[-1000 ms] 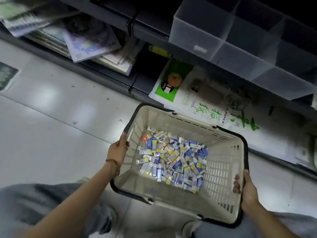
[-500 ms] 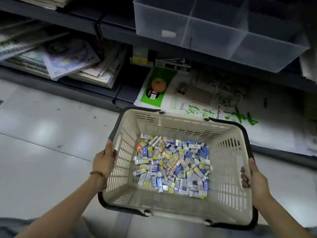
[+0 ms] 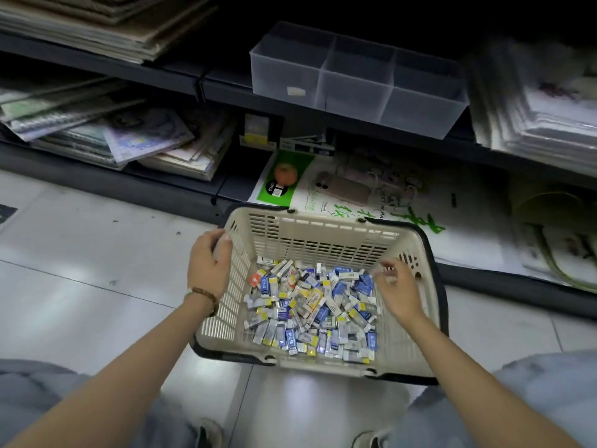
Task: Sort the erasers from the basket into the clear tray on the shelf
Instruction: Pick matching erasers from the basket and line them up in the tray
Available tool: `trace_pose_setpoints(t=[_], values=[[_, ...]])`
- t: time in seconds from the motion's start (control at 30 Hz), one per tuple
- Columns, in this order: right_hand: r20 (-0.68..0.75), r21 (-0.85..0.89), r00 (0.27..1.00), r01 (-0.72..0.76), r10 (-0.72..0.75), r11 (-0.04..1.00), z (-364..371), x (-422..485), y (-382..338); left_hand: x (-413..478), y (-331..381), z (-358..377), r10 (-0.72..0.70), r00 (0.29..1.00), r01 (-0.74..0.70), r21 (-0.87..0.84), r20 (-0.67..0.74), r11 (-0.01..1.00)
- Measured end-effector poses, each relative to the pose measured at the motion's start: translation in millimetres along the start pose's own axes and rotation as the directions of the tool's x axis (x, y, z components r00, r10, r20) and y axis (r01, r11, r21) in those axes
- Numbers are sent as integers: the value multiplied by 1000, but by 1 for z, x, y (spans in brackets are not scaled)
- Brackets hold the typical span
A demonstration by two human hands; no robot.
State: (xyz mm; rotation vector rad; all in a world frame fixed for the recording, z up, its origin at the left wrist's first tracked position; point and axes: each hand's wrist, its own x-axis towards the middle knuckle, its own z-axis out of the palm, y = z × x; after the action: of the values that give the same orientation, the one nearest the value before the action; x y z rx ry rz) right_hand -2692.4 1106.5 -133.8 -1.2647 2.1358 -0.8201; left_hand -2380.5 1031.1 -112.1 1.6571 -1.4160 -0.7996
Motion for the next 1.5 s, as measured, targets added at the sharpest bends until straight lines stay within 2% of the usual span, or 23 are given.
trace_pose_setpoints(t=[0.03, 0.1, 0.17, 0.27, 0.3, 0.37, 0.5, 0.63, 0.7, 0.83, 0.93, 1.0, 1.1, 1.17, 1.27, 1.3, 1.37, 1.43, 1.5], values=[[172, 34, 981, -99, 92, 994, 11, -1, 3, -5, 1, 6, 6, 999, -6, -11, 54, 1000], [407, -63, 881, -237, 242, 969, 31, -5, 23, -17, -2, 22, -55, 968, 63, -22, 247, 998], [495, -190, 797, -290, 346, 938, 44, -9, 48, -24, -14, 39, -157, 869, 152, 48, 469, 987], [511, -240, 746, -353, 427, 904, 53, -11, 79, -31, -42, 58, -349, 655, 245, 249, 670, 937], [517, -266, 733, -354, 443, 897, 55, -8, 85, -32, -52, 64, -412, 599, 270, 311, 687, 911], [529, -345, 712, -317, 462, 883, 59, 2, 92, -34, -68, 73, -504, 544, 328, 384, 671, 863], [464, -489, 783, -164, 415, 857, 77, 6, 101, -33, -90, 91, -566, 493, 369, 431, 660, 824], [335, -544, 841, -195, 424, 816, 105, -1, 97, -28, -102, 107, -612, 427, 403, 466, 665, 788], [319, -553, 851, -190, 417, 811, 119, 3, 93, -24, -105, 115, -624, 426, 451, 444, 656, 774], [301, -415, 807, -369, 508, 832, 130, 6, 88, -22, -104, 134, -616, 461, 537, 351, 639, 767], [404, -271, 728, -483, 554, 832, 114, 18, 96, -21, -97, 144, -608, 419, 600, 297, 674, 743], [485, -160, 673, -559, 558, 814, 101, 27, 100, -18, -90, 148, -609, 337, 626, 313, 718, 715], [601, -18, 609, -638, 519, 770, 90, 37, 90, -18, -75, 155, -559, 164, 673, 322, 813, 666], [669, 212, 597, -724, 443, 656, 90, 40, 76, -22, -64, 159, -494, 100, 741, 267, 864, 617], [745, 454, 603, -771, 284, 447, 98, 39, 49, -32, -49, 161, -433, 102, 857, 142, 895, 495], [761, 499, 598, -788, 252, 361, 100, 38, 40, -35, -45, 160, -413, 109, 886, 100, 904, 453], [782, 532, 584, -807, 215, 256, 100, 36, 24, -36, -38, 156, -382, 150, 907, 28, 912, 421], [792, 544, 586, -804, 168, 238, 101, 33, 14, -33, -33, 150, -372, 204, 903, -27, 906, 429], [767, 580, 627, -769, 139, 271, 100, 30, 6, -28, -30, 144, -361, 237, 896, -59, 902, 441]])
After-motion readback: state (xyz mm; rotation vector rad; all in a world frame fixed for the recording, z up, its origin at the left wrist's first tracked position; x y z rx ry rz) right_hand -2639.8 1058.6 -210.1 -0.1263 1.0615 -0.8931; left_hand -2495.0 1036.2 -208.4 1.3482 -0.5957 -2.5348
